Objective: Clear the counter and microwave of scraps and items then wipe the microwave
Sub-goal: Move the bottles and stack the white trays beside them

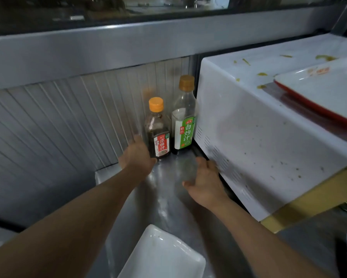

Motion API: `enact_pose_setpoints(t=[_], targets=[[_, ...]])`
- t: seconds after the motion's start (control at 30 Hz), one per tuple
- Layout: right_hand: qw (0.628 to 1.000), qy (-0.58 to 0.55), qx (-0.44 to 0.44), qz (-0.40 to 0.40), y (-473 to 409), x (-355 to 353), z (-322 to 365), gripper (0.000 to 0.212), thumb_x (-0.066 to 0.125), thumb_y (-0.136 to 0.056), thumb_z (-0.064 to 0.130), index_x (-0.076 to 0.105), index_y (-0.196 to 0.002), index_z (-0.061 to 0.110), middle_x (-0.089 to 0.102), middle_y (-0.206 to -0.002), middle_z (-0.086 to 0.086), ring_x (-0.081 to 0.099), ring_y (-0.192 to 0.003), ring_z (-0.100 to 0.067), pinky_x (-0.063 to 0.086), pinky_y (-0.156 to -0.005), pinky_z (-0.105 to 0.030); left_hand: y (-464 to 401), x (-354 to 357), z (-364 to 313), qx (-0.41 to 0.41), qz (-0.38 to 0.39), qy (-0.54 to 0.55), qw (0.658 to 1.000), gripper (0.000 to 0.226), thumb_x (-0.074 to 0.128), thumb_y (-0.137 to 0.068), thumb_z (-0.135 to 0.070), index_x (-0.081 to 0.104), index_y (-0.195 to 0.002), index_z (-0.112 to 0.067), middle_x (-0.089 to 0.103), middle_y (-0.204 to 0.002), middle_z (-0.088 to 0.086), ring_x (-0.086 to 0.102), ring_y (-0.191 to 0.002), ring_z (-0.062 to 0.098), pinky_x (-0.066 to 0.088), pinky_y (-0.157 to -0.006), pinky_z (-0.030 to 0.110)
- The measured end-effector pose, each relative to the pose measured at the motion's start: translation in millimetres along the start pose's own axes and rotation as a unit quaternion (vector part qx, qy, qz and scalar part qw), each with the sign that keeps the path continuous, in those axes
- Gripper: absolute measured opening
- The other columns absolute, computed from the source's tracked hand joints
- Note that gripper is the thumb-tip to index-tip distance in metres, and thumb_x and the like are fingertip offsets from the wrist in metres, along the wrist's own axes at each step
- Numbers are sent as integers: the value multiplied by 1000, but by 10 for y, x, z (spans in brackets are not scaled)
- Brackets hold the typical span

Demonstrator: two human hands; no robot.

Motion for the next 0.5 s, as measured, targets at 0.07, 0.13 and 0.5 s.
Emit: enact_pose_setpoints(t=[0.07,0.13,0.5], targets=[[1000,28,-3,8,111,-61,72,70,66,-81,28,28,-138,12,36,-134,-14,33,-127,-29,32,-105,-33,108,-23,12,1,57,-33,998,64,73,-78,-34,38,-124,-7,52,-124,14,55,-113,32,46,-86,41],[998,54,-6,13,243,-135,145,74,65,-82,30,24,-142,14,35,-136,-12,31,-129,-28,30,-106,-31,218,-82,-1,23,98,-44,994,63,71,-79,-35,39,-125,-6,51,-123,14,54,-112,31,46,-86,39],[992,118,-22,-30,1126,-850,667,69,65,-83,27,28,-140,15,33,-137,-8,31,-126,-25,35,-103,-34,988,-750,-354,159,132,-103,973,61,66,-81,-32,39,-133,-15,51,-123,9,51,-111,27,49,-90,41]])
Point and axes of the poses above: each hand's wrist, its own y-axis away from the middle knuckle, its own x-axis out of the palm, z = x × y, the point moved 10 cm from there along -y, towards the middle knuckle
